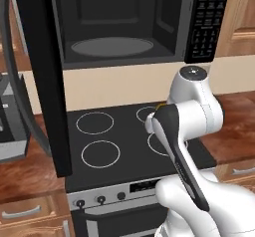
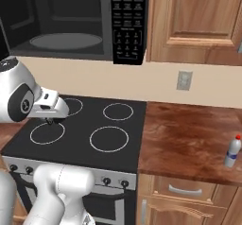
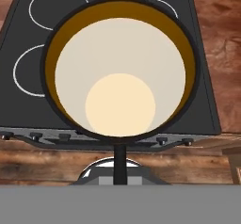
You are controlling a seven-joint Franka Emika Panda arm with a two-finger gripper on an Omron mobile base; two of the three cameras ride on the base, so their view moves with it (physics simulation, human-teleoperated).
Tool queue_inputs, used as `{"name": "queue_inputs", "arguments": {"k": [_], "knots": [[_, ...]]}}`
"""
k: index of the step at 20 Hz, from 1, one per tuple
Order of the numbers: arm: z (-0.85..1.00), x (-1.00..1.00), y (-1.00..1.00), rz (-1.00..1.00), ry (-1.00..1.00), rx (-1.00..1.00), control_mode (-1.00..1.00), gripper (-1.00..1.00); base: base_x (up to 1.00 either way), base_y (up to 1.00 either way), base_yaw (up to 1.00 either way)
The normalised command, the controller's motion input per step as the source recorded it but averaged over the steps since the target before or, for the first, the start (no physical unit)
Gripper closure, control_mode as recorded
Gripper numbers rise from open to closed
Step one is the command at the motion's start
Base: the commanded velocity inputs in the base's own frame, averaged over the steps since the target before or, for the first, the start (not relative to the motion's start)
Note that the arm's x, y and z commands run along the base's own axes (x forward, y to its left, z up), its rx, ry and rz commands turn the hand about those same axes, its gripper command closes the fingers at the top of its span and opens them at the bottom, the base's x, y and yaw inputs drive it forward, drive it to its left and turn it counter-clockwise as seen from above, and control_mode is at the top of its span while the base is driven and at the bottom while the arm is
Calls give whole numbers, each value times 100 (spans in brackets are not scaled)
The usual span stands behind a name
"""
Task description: Pick the mug from the counter and place it inside the microwave. Then close the microwave.
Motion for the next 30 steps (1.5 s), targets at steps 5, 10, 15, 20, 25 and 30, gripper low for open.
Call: {"name": "queue_inputs", "arguments": {"k": [5,10,15,20,25,30], "knots": [[0,0,0,0,0,0,100,100,-15,22,-17],[0,0,0,0,0,0,100,100,-12,25,-12],[0,0,0,0,0,0,100,100,-14,33,-5],[0,0,0,0,0,0,100,100,-29,25,-2],[0,0,0,0,0,0,100,100,-27,11,-2],[0,0,0,0,0,0,100,100,-39,10,0]]}}
